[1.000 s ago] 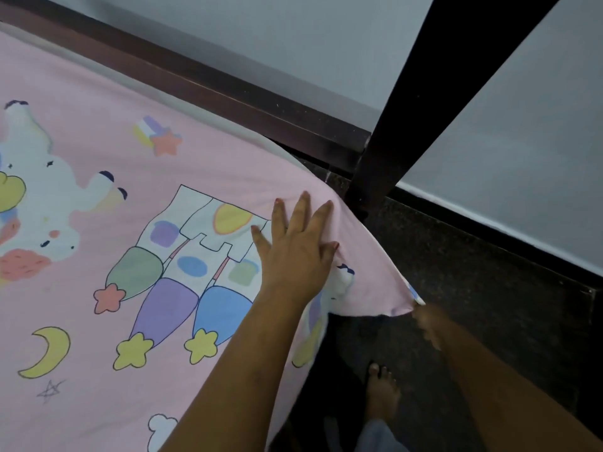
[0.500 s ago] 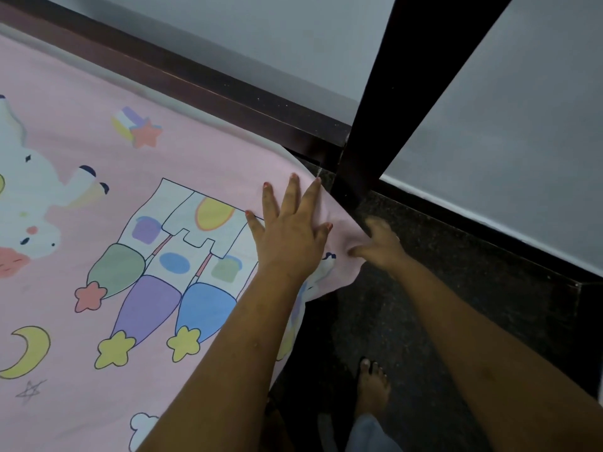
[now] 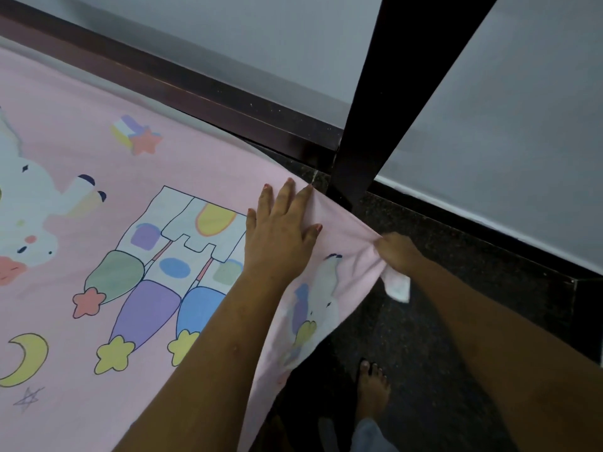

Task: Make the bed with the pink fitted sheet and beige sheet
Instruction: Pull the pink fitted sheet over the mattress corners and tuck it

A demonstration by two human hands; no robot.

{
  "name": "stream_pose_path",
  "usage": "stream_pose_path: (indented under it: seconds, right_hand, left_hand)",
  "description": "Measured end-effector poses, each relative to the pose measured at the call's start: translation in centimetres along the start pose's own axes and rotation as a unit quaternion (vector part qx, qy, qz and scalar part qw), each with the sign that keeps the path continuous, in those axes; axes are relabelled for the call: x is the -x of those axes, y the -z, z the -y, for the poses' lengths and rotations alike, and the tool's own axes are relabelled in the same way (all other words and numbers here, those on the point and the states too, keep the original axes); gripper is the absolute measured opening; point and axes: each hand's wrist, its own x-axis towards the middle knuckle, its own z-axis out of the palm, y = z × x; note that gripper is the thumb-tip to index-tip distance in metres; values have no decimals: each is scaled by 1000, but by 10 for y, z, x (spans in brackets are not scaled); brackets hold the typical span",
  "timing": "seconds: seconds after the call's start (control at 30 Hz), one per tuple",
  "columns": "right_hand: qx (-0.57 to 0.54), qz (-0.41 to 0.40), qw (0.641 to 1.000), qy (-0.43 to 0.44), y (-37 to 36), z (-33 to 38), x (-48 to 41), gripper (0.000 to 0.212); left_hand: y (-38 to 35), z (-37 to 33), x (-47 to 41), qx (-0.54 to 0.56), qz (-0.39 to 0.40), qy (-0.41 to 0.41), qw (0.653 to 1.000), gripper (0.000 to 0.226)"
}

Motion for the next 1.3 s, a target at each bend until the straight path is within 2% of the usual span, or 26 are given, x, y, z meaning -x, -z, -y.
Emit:
stream_pose_path:
  seconds: [0.03, 0.07, 0.1, 0.13, 0.17, 0.23, 0.27, 0.37, 0.5, 0.57, 0.6, 0.7, 0.83, 0.9, 1.0, 1.13, 1.23, 1.3]
  right_hand:
    - [-141, 51, 988, -31, -1, -3, 5, 28]
    - [-292, 99, 949, -59, -2, -6, 9, 28]
    - [-412, 146, 896, -83, -4, -9, 11, 28]
    - [-465, 187, 860, -93, -4, -12, 10, 38]
    - [-457, 220, 857, -91, -5, -13, 9, 52]
    - [-373, 237, 892, -97, -8, -13, 2, 67]
    - [-349, 236, 903, -86, -9, -5, 2, 61]
    - [-349, 202, 915, -31, -17, 35, 3, 26]
    - [-350, 169, 921, -26, -25, 62, -4, 38]
    - [-307, 157, 939, -8, -20, 62, -4, 18]
    - [-305, 151, 940, 2, -19, 61, -1, 17]
    - [-378, 158, 912, 2, -24, 56, 3, 22]
    - [-504, 182, 844, -2, -31, 58, 10, 27]
    - [-524, 194, 829, 8, -30, 64, 15, 28]
    - [-500, 184, 845, 33, -35, 75, 16, 22]
    - [-483, 126, 866, 40, -40, 73, 9, 17]
    - [-329, 6, 943, 50, -49, 58, 1, 26]
    - [-271, -73, 957, 71, -50, 48, -1, 28]
  left_hand:
    - [-1, 1, -1, 5, 0, 2, 1000, 62]
    - [-1, 1, -2, 11, -3, 3, 1000, 62]
    - [-2, 2, -4, 17, -7, 5, 1000, 63]
    - [-3, 3, -5, 21, -11, 7, 1000, 63]
    - [-4, 3, -6, 24, -14, 8, 1000, 63]
    - [-4, 1, -6, 27, -17, 10, 999, 62]
    - [-3, 0, -5, 27, -19, 11, 999, 62]
    - [-3, -1, -4, 19, -23, 10, 999, 62]
    - [-4, -4, -4, 28, -30, 11, 999, 61]
    - [-4, -6, -3, 30, -29, 15, 999, 61]
    - [-3, -7, -3, 30, -28, 17, 999, 61]
    - [-3, -8, -3, 38, -26, 21, 999, 61]
    - [-3, -7, -5, 35, -27, 22, 999, 61]
    - [-4, -7, -5, 36, -31, 19, 999, 62]
    - [-6, -7, -6, 34, -37, 23, 998, 62]
    - [-6, -8, -6, 23, -31, 18, 999, 63]
    - [0, -7, -7, 6, -19, 0, 1000, 62]
    - [5, -6, -8, -14, -11, -13, 1000, 60]
